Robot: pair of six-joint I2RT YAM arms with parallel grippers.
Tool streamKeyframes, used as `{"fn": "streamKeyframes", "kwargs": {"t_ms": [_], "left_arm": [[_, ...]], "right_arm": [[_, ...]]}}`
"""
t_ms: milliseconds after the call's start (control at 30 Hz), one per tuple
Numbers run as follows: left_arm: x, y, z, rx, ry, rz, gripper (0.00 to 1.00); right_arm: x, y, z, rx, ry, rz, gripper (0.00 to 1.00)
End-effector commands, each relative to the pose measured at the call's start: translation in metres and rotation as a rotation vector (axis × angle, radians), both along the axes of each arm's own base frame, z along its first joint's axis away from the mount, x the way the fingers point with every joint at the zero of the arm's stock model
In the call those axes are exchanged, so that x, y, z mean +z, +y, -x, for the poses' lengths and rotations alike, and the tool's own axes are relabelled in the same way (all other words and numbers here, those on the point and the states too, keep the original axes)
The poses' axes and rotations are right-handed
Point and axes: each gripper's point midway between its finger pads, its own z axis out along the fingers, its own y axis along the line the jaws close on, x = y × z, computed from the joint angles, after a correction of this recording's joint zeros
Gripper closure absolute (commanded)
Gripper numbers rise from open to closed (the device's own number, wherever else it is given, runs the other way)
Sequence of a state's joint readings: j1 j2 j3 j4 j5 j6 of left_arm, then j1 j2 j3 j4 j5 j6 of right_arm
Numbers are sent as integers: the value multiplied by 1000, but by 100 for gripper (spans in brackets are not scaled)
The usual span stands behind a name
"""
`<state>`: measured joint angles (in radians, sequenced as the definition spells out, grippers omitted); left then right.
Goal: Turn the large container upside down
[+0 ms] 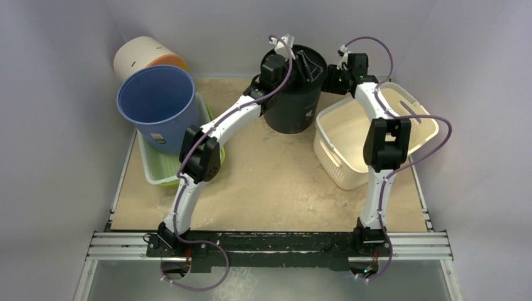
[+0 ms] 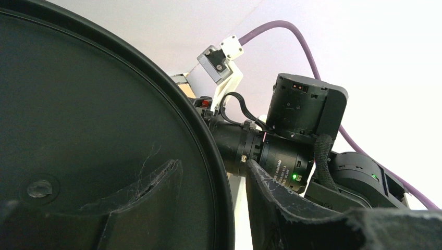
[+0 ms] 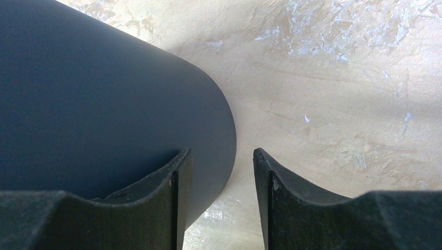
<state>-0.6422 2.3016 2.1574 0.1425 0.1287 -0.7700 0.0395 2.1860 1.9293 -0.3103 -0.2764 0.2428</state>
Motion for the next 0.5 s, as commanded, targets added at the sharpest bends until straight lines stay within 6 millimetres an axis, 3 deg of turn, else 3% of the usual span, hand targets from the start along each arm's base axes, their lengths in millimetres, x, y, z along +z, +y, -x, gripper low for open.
{"fn": "streamKeyframes", "kwargs": {"t_ms": [0, 133, 367, 467], "left_arm": [[-35, 38, -11, 102, 88, -157, 50], [-16, 83, -17, 194, 65, -208, 48], [79, 157, -1, 315, -91, -266, 45], [108, 184, 11, 363, -132, -278, 44]], "right_arm": [[24, 42, 3, 135, -46, -41, 51], [25, 90, 8, 260, -42, -54, 52], [22, 173, 33, 452, -27, -95, 52], [24, 204, 42, 527, -29, -134, 52]]}}
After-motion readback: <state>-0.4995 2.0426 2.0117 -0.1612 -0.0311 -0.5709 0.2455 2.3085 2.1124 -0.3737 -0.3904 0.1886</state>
